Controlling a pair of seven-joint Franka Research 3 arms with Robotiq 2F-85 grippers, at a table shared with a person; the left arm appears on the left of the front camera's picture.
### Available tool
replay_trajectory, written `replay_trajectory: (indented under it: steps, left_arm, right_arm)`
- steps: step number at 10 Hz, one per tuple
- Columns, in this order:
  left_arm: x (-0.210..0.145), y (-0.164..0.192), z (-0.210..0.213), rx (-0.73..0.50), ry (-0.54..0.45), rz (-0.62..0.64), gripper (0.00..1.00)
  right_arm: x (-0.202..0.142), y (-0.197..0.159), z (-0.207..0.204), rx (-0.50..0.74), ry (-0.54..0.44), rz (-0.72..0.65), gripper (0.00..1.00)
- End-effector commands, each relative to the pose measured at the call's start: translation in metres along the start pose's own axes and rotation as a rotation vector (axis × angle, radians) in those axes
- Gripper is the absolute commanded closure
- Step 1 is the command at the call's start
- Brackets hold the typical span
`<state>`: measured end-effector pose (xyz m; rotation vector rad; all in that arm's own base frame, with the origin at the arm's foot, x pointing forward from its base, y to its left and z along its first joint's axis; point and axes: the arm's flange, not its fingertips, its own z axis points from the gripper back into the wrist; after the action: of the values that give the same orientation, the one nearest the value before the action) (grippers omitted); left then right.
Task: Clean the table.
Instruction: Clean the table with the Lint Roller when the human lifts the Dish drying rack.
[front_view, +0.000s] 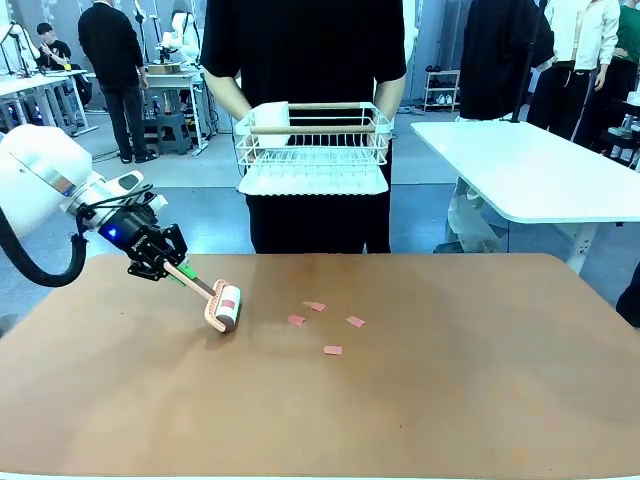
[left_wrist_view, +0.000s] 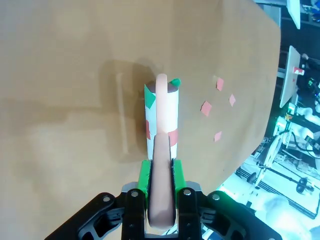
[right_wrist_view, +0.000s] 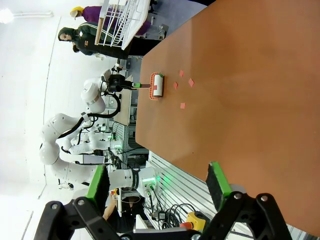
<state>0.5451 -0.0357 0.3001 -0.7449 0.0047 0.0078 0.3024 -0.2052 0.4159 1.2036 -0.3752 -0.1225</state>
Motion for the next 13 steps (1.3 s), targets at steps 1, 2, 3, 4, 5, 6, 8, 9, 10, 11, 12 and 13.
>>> replay_trajectory:
  steps: [1,2,3,4,5,6,8,9,10,11,12,13]
  left_arm:
    - [-0.007,-0.008,-0.009,-0.006,-0.012,0.002,0.79]
    - [-0.01,-0.017,-0.018,-0.001,-0.02,0.005,0.79]
    - [-0.01,-0.026,-0.028,-0.004,-0.029,0.023,0.79]
    - [-0.009,-0.034,-0.041,-0.003,-0.026,0.025,0.79]
    - [-0.008,-0.045,-0.056,-0.006,-0.013,0.015,0.79]
    - [-0.008,-0.055,-0.067,-0.013,-0.005,0.005,0.79]
    - [-0.008,-0.079,-0.089,-0.013,0.023,-0.021,0.79]
    - [-0.007,-0.091,-0.102,0.001,0.019,-0.019,0.79]
    - [-0.004,-0.099,-0.114,0.007,0.019,-0.011,0.79]
    - [-0.002,-0.106,-0.126,0.015,0.017,-0.013,0.79]
    - [0.0,-0.113,-0.136,0.012,0.011,-0.01,0.79]
    - [0.002,-0.122,-0.145,0.003,-0.004,-0.009,0.79]
  right_arm:
    - [0.0,0.003,0.002,0.014,-0.005,0.007,0.0]
    - [0.0,0.003,0.002,0.014,-0.005,0.007,0.0]
    - [0.0,0.003,0.002,0.014,-0.005,0.007,0.0]
    - [0.0,0.003,0.002,0.014,-0.005,0.007,0.0]
    - [0.0,0.003,0.002,0.014,-0.005,0.007,0.0]
    - [0.0,0.003,0.002,0.014,-0.005,0.007,0.0]
    - [0.0,0.003,0.002,0.014,-0.005,0.007,0.0]
    - [0.0,0.003,0.002,0.014,-0.005,0.007,0.0]
    - [0.0,0.003,0.002,0.014,-0.005,0.007,0.0]
    - [0.0,0.003,0.002,0.014,-0.005,0.007,0.0]
    - [0.0,0.003,0.002,0.014,-0.005,0.007,0.0]
    - [0.0,0.003,0.002,0.014,-0.005,0.007,0.0]
